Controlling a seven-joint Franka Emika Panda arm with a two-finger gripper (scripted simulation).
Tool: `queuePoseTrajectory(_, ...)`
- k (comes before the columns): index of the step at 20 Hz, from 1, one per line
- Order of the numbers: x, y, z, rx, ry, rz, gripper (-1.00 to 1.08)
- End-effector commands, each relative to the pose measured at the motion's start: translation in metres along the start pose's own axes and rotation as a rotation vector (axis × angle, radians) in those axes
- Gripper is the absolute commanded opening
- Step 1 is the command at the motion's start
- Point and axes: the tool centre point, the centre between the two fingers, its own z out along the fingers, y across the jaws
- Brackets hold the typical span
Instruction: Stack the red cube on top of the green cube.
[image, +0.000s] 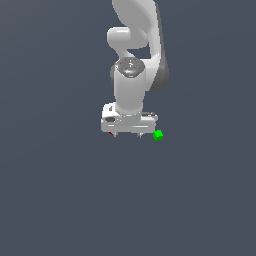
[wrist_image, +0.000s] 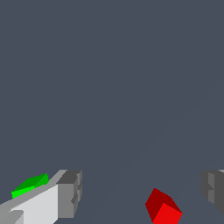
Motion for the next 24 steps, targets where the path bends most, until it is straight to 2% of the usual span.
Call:
queuePoseTrajectory(1, -0.007, 0.007, 0.006, 0.001, -0.001, 0.029, 1.00)
queuePoseTrajectory(7, -0.033, 0.029, 0.026, 0.006, -0.002, 0.137, 1.00)
queuePoseTrajectory(15, -0.088, 0.062, 0.065, 0.014, -0.005, 0.339, 1.00)
queuePoseTrajectory(24, -0.132, 0.078, 0.094, 0.020, -0.007, 0.486, 1.00)
